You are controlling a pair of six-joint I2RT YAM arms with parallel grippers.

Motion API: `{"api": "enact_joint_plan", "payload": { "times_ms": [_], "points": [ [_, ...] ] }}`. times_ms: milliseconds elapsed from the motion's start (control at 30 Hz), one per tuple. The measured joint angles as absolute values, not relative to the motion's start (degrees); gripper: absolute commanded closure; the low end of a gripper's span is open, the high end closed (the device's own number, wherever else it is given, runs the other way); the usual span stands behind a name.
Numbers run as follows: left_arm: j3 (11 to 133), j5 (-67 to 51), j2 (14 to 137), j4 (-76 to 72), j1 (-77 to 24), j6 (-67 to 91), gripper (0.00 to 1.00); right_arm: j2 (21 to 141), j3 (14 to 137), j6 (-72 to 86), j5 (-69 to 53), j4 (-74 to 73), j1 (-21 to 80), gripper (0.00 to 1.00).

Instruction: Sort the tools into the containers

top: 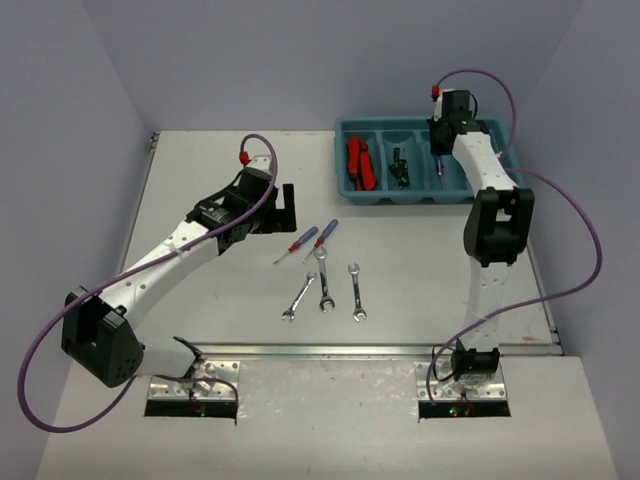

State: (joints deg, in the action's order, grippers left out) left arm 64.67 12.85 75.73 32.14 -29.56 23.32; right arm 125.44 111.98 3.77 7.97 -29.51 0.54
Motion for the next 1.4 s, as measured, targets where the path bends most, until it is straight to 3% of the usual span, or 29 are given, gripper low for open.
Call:
{"api": "enact_joint_plan", "payload": {
  "times_ms": [33,67,100,133,267,500,767,900,1100,1300,1400],
  "points": [
    [64.66,12.92,75.88,32.91,-29.56,22.48,0.0,128.15,115.09,2.3,9.39,-30.52,0.56,0.97],
    [64.66,13.04,75.95,33.5,-29.56,21.73,0.0,130.6,117.72,0.98,10.85,-30.96,0.56,0.87],
    [64.66,13.31,76.01,34.07,-29.56,20.99,0.0,132.88,120.13,-0.32,12.46,-31.43,0.58,0.53],
    [64.66,13.57,76.03,34.54,-29.56,20.4,0.0,134.63,121.64,-1.31,13.72,-31.58,0.62,0.41],
    [64.71,14.4,76.49,35.68,-29.56,18.72,0.0,136.35,122.32,-2.61,16.39,-33.7,0.64,0.23],
    [68.7,15.13,84.69,37.45,-29.56,16.56,0.0,128.58,117.26,1.98,13.88,-35.86,1.23,0.21],
    [74.5,12.34,99.22,36.65,-29.56,11.62,0.04,96.55,88.71,9.12,-2.56,-30.37,9.25,0.21],
    [77.79,9.14,104.82,35.45,-29.56,9.66,0.23,85.51,75.99,12.66,-12.87,-26.13,12.56,0.21],
    [81.44,8.51,113.58,34.35,-29.49,8.64,0.37,83.49,65.5,16.74,-21.28,-23.86,12.21,0.22],
    [82.3,6.43,117.46,33.34,-29.27,8.83,0.46,81.3,63.53,18.26,-24.77,-23.44,12.19,0.22],
    [82.52,5.87,117.95,32.75,-29.09,9.53,0.74,79.84,63.53,18.83,-26.32,-22.06,12.21,0.22]
  ]
}}
